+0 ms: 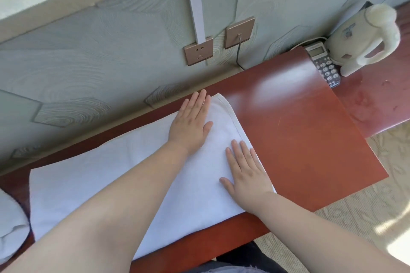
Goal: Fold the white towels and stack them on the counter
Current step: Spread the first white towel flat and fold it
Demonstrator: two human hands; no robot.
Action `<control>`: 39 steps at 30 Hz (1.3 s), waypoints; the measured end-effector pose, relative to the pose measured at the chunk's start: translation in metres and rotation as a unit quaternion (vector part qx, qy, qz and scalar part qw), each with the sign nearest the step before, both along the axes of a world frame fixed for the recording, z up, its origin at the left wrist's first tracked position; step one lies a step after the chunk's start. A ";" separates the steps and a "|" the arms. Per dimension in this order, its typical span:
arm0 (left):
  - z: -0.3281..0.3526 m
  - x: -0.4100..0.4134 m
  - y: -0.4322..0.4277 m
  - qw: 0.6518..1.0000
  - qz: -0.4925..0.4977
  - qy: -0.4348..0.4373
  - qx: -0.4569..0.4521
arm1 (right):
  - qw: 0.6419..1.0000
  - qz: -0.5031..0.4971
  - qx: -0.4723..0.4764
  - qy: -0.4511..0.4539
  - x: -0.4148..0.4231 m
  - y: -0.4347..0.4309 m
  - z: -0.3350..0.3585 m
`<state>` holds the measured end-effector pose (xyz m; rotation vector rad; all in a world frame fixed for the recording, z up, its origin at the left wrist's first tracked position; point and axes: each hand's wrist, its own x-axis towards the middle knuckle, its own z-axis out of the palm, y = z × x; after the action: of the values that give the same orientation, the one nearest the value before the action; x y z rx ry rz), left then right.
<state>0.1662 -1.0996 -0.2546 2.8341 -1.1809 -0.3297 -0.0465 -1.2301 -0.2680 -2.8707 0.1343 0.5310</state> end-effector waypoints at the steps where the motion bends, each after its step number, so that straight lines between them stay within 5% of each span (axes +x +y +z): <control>1: 0.003 -0.016 0.013 0.999 0.016 0.001 -0.027 | 1.000 0.004 0.008 -0.010 0.009 0.000 0.003; 5: -0.004 -0.102 0.079 0.993 0.113 0.035 -0.023 | 0.996 0.063 0.060 -0.026 0.073 0.003 0.006; 10: -0.019 -0.172 0.110 0.995 -0.005 0.072 0.068 | 0.997 0.075 -0.015 -0.032 0.154 -0.013 -0.012; 14: -0.019 -0.165 0.109 0.988 -0.010 0.092 0.122 | 0.998 0.041 -0.043 -0.027 0.171 -0.011 -0.017; 18: -0.018 -0.165 0.108 0.987 -0.009 0.096 0.127 | 0.999 0.029 -0.033 -0.030 0.159 0.007 -0.005; 23: -0.023 -0.162 0.112 0.990 0.052 0.089 0.091 | 0.986 0.162 0.015 -0.045 0.078 0.035 -0.007; 29: -0.023 -0.137 0.137 0.962 0.251 0.065 0.085 | 0.999 0.020 -0.044 -0.011 0.026 -0.008 -0.008; 31: -0.023 -0.133 0.132 0.960 0.256 0.068 0.088 | 0.999 0.017 -0.014 -0.023 0.020 0.015 -0.004; 35: -0.023 -0.111 0.129 0.966 0.237 0.088 0.057 | 0.983 0.182 0.028 -0.021 0.003 0.070 0.002; 39: -0.022 -0.075 0.148 0.968 0.234 0.084 0.030 | 0.987 0.129 0.093 -0.034 0.048 0.111 0.004</control>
<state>0.0909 -0.9516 -0.2765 2.9437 -0.4555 -0.5630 0.0015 -1.1188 -0.2638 -2.7329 -0.2875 0.4625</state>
